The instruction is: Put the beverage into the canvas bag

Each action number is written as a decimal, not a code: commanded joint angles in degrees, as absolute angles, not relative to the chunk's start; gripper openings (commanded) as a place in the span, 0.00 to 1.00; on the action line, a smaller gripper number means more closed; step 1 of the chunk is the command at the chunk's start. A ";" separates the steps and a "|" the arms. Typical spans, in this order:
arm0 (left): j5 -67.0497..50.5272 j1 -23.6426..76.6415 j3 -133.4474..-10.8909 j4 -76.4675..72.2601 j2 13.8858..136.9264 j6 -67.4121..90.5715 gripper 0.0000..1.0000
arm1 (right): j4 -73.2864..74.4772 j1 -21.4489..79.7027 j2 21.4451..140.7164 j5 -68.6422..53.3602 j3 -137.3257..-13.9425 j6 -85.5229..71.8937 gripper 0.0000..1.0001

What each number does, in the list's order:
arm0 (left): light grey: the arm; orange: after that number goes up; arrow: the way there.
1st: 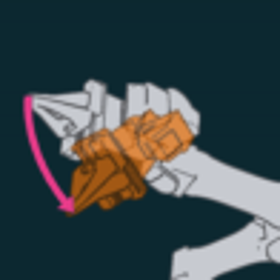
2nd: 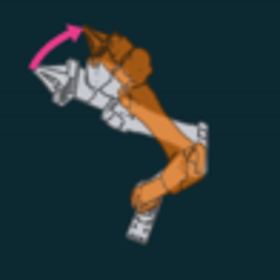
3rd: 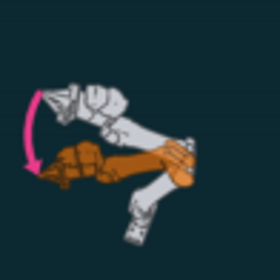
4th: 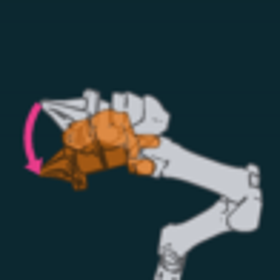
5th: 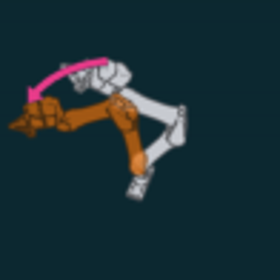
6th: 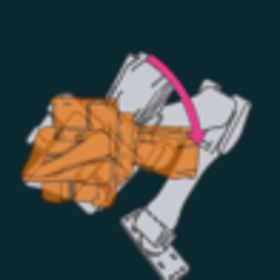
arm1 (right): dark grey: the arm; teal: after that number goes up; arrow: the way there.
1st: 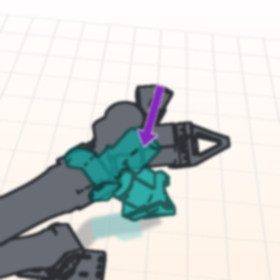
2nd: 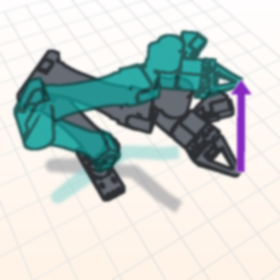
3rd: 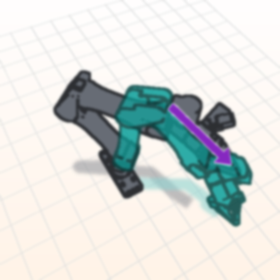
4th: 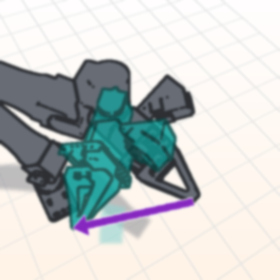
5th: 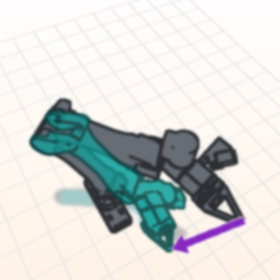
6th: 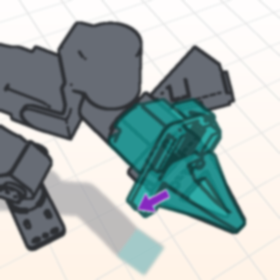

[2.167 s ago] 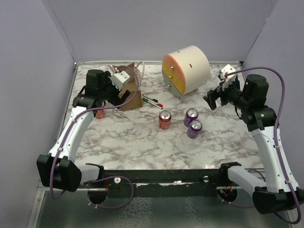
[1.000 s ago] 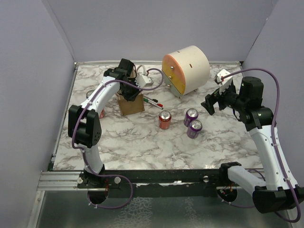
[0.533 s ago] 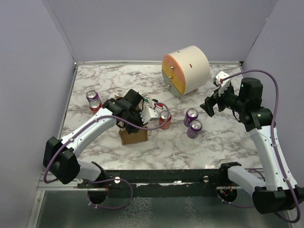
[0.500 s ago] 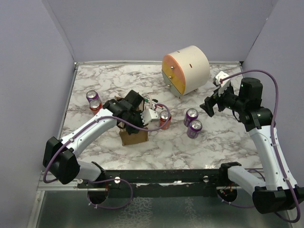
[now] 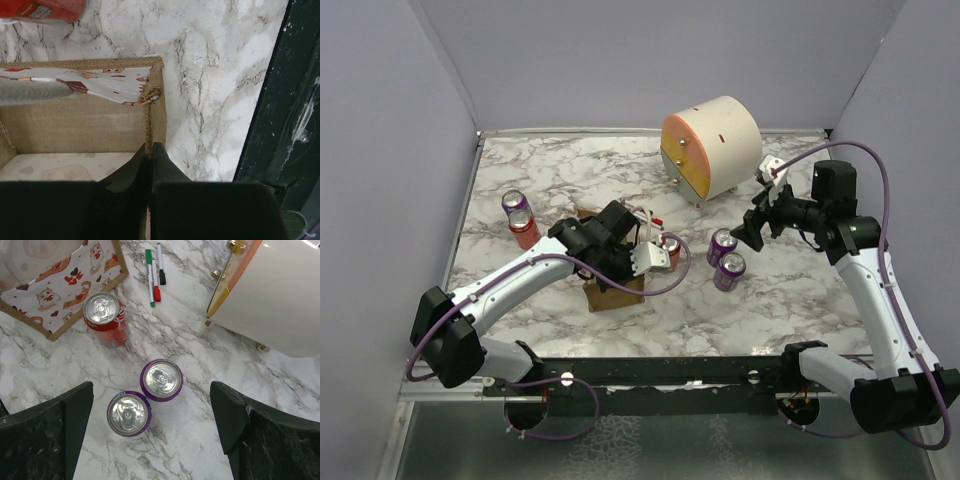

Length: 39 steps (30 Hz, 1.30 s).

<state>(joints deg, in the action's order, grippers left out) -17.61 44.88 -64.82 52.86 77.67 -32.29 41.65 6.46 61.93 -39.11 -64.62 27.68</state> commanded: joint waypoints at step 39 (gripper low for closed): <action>-9.60 -2.77 -80.46 39.05 75.27 -7.62 0.96 | 24.63 7.21 60.66 -33.11 -56.29 26.79 0.99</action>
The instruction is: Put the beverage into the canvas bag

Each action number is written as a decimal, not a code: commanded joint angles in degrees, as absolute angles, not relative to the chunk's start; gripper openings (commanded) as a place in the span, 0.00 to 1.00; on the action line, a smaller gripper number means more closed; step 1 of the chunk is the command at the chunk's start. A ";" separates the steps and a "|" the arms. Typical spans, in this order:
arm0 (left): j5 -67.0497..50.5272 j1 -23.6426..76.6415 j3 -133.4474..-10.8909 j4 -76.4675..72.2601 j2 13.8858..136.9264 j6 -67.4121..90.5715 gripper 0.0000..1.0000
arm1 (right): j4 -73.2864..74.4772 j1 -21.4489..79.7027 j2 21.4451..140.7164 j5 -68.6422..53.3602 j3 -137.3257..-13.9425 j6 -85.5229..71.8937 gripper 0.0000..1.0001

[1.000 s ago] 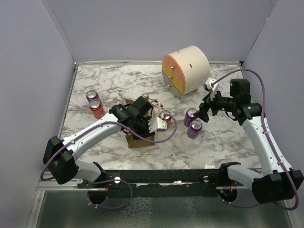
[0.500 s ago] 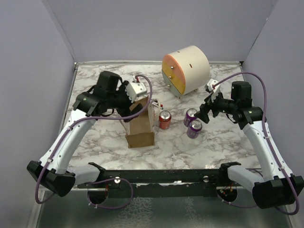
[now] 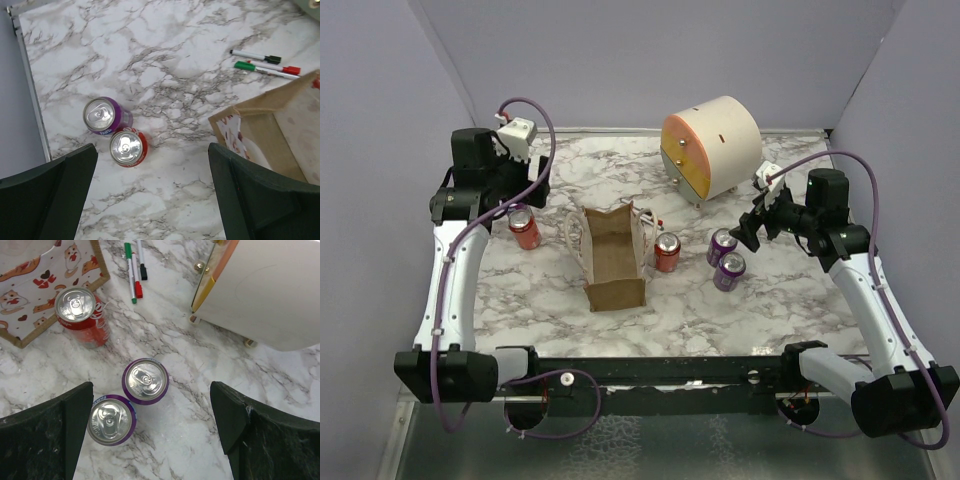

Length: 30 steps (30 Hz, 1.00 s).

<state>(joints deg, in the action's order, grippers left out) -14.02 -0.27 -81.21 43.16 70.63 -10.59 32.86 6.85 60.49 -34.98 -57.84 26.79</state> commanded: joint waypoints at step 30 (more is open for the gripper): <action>-9.38 -10.64 -90.13 36.42 108.76 -9.29 0.81 | 25.87 7.21 60.38 -40.88 -53.06 25.88 0.99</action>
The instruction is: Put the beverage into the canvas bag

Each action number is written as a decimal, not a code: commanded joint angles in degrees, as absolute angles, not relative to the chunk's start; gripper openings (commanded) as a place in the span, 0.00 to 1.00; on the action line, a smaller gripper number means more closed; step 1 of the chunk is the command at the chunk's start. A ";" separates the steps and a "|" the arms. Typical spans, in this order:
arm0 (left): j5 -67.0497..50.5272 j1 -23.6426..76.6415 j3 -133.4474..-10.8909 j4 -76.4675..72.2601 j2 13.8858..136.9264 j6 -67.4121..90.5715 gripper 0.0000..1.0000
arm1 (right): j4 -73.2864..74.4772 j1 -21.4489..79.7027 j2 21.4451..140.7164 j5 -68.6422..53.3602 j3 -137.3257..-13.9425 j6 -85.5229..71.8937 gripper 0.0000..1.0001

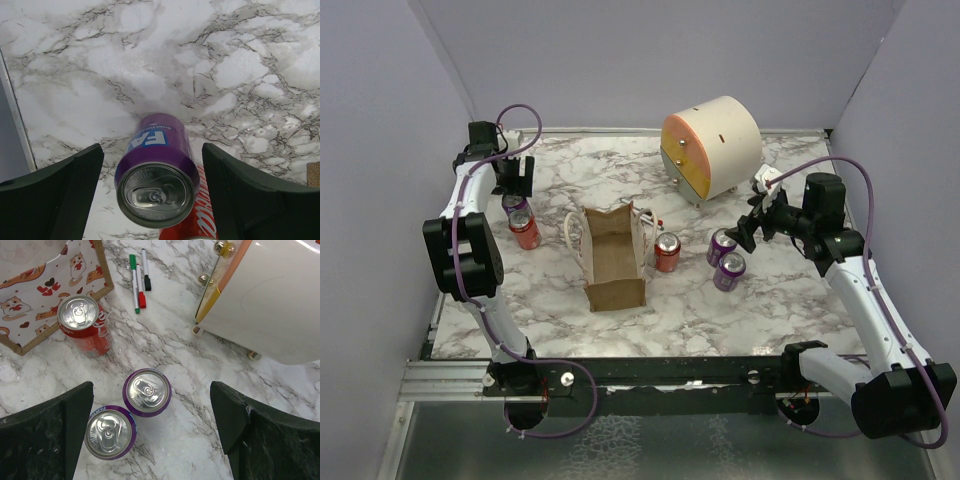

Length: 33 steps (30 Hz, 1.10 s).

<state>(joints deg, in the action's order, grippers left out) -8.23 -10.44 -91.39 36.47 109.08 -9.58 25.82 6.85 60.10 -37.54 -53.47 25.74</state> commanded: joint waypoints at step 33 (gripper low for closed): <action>-12.14 -8.14 -99.67 42.32 94.92 -16.23 0.14 | 25.86 7.38 60.96 -40.89 -52.69 26.66 1.00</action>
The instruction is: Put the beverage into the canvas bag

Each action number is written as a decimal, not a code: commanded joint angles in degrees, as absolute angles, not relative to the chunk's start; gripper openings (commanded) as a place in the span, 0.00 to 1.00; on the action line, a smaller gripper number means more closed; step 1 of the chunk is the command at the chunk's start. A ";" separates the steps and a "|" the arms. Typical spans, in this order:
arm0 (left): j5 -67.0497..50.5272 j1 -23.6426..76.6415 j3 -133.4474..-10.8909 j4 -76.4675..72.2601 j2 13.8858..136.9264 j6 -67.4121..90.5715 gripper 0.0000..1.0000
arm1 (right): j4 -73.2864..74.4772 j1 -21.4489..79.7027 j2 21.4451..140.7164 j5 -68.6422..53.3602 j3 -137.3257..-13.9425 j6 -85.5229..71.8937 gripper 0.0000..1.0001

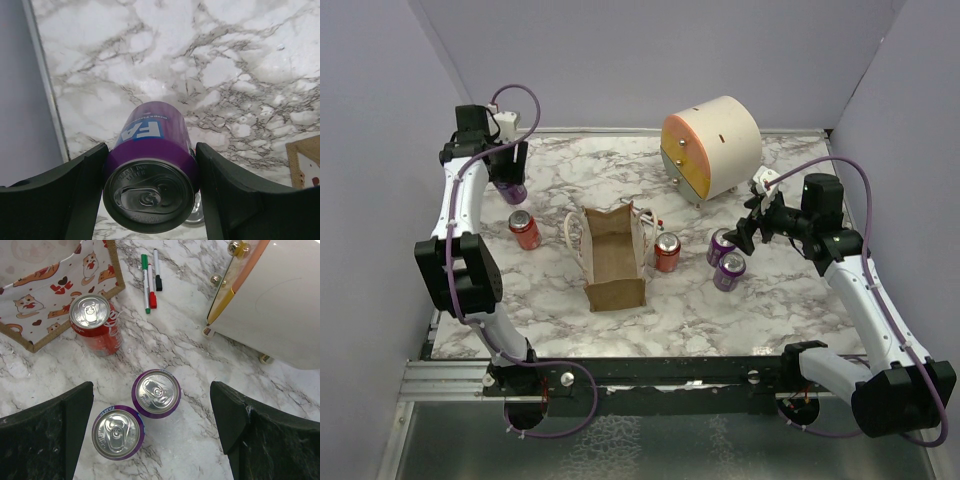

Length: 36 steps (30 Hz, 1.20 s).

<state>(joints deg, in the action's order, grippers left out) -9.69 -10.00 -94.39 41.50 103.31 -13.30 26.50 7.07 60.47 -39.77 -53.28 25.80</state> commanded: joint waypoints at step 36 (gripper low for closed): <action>-17.07 31.79 -91.09 56.16 85.08 -25.44 0.00 | 25.30 7.38 60.96 -38.82 -51.99 27.07 0.99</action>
